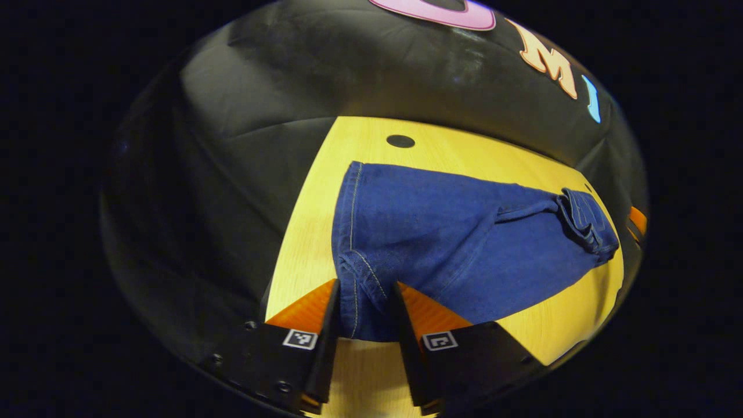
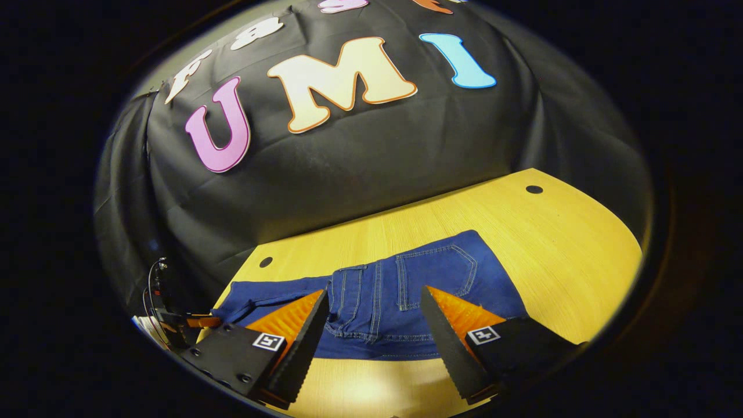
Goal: Grasp the waist and the cuffs of the jeans and fold them to make the two legs overlap; first hold the waist and fold one-third of the jeans toward the cuffs, then hold the cuffs and fold the remaining one-third in the same direction to finish folding.
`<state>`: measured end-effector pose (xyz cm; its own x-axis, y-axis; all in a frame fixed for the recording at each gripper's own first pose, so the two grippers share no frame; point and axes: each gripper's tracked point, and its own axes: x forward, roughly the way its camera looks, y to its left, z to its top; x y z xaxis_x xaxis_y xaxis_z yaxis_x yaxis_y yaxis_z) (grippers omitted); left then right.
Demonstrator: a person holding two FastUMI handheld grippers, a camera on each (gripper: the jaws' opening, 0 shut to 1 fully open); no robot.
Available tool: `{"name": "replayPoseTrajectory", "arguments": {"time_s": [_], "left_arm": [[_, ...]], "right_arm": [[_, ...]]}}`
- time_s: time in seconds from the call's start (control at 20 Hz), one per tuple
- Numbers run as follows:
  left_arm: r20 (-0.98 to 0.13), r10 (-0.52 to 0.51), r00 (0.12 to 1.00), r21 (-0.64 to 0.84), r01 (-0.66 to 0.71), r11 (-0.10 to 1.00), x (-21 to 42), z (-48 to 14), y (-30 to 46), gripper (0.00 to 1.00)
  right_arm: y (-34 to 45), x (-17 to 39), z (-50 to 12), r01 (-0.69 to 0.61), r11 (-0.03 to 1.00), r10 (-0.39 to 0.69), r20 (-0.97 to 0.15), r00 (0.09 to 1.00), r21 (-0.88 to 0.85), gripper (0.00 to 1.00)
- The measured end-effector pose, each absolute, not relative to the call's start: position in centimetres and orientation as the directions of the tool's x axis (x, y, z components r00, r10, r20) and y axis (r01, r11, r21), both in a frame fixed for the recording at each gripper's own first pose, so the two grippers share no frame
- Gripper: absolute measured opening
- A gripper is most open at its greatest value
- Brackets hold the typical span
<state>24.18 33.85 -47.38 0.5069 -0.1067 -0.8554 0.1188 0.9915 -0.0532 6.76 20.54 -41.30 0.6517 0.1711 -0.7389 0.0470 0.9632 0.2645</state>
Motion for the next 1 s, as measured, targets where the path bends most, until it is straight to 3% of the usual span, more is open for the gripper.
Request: {"name": "replayPoseTrajectory", "arguments": {"time_s": [0.05,0.1,0.2,0.3,0.6,1.0], "left_arm": [[-0.855,-0.118,0.505,-0.065,0.121,0.991,24.2,-47.6,33.5,0.45],[-0.856,-0.117,0.504,-0.065,0.12,0.991,24.3,-47.5,33.3,0.27],[-0.851,-0.125,0.509,-0.077,0.115,0.99,24.3,-47.2,33.1,0.2],[-0.848,-0.123,0.516,-0.09,0.089,0.992,24.6,-46.9,33.0,0.02],[-0.813,-0.13,0.567,-0.081,0.111,0.991,25.1,-42.4,31.8,0.0],[-0.738,-0.221,0.637,-0.13,0.188,0.974,26.8,-34.1,21.3,0.0]], "right_arm": [[20.7,6.7,-41.5,0.037,0.965,0.174,-0.739,0.65,0.26,0.98],[20.7,6.7,-41.6,0.026,0.967,0.177,-0.738,0.651,0.255,0.98],[20.6,6.5,-41.5,0.008,0.968,0.183,-0.731,0.658,0.25,0.98],[20.6,6.6,-41.2,0.006,0.964,0.195,-0.725,0.66,0.265,0.98],[18.7,8.4,-38.4,-0.002,0.956,0.209,-0.676,0.707,0.293,0.98],[13.2,10.2,-35.5,-0.026,0.952,0.228,-0.652,0.723,0.304,0.98]]}}
